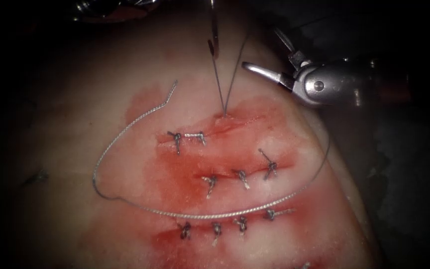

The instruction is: Wound Closure

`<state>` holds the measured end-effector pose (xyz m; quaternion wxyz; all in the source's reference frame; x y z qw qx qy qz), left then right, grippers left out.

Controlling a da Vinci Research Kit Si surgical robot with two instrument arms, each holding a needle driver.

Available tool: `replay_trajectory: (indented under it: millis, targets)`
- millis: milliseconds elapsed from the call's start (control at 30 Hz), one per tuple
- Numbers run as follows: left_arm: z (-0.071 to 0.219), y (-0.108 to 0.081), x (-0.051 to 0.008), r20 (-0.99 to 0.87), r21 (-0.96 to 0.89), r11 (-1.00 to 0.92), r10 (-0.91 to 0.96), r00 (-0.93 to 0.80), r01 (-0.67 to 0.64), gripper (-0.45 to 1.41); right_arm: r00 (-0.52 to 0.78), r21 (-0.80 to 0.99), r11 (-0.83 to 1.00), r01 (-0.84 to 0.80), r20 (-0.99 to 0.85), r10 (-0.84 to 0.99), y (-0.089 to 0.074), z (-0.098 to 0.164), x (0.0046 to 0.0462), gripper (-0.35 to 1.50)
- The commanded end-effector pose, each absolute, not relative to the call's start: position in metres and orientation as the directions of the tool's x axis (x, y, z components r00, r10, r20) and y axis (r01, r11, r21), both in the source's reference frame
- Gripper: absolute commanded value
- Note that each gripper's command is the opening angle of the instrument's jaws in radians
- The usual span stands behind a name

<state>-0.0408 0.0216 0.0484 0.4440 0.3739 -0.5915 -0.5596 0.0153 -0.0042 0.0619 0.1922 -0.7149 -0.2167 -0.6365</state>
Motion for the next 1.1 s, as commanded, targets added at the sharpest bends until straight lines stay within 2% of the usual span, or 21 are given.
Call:
replay_trajectory:
  millis: [33,267,333,467,533,767,833,867,933,967,1033,1100]
  targets:
    - [0.048,0.023,-0.041,0.148,0.989,0.135,-0.931,-0.334,0.061,-0.45,0.104,-0.006,-0.817,0.577,0.992,0.066,-0.003,0.062,0.0154,1.4]
    - [0.045,0.026,-0.0396,0.496,0.867,0.471,-0.787,-0.365,0.162,-0.45,0.11,-0.017,-0.813,0.582,0.992,0.058,-0.003,0.062,0.0142,1.38]
    - [0.044,0.027,-0.0394,0.636,0.77,0.598,-0.691,-0.343,0.223,-0.45,0.109,-0.02,-0.813,0.582,0.993,0.054,-0.003,0.062,0.0143,1.38]
    - [0.043,0.026,-0.0403,0.786,0.618,0.726,-0.566,-0.247,0.303,-0.45,0.105,-0.048,-0.809,0.586,0.994,0.017,-0.003,0.062,0.0145,1.38]
    - [0.044,0.025,-0.0415,0.869,0.495,0.826,-0.476,-0.136,0.27,-0.45,0.103,-0.072,-0.806,0.588,0.995,-0.013,-0.003,0.062,0.0145,1.36]
    - [0.051,0.018,-0.045,0.976,0.197,0.978,-0.202,0.084,0.069,-0.45,0.132,-0.241,-0.787,0.568,0.97,-0.202,-0.004,0.063,0.0142,1.3]
    - [0.052,0.016,-0.0455,0.976,0.157,0.987,-0.157,0.152,0.012,-0.45,0.195,-0.368,-0.759,0.537,0.93,-0.313,-0.004,0.063,0.0138,1.25]
    - [0.054,0.015,-0.0457,0.975,0.125,0.992,-0.117,0.191,-0.029,-0.45,0.272,-0.472,-0.722,0.507,0.882,-0.385,-0.005,0.063,0.0133,1.23]
    - [0.054,0.014,-0.0458,0.973,0.114,0.992,-0.101,0.208,-0.05,-0.45,0.314,-0.515,-0.701,0.494,0.857,-0.409,-0.005,0.063,0.013,1.23]
    - [0.055,0.013,-0.046,0.971,0.08,0.993,-0.059,0.234,-0.084,-0.45,0.41,-0.595,-0.647,0.476,0.801,-0.436,-0.005,0.063,0.0124,1.21]
    - [0.056,0.012,-0.0461,0.969,0.061,0.992,-0.033,0.245,-0.107,-0.45,0.444,-0.618,-0.628,0.473,0.783,-0.437,-0.005,0.063,0.0121,1.21]
    - [0.057,0.012,-0.0462,0.966,0.028,0.988,0.012,0.257,-0.149,-0.45,0.549,-0.746,-0.51,0.428,0.663,-0.509,-0.006,0.064,0.0117,1.21]
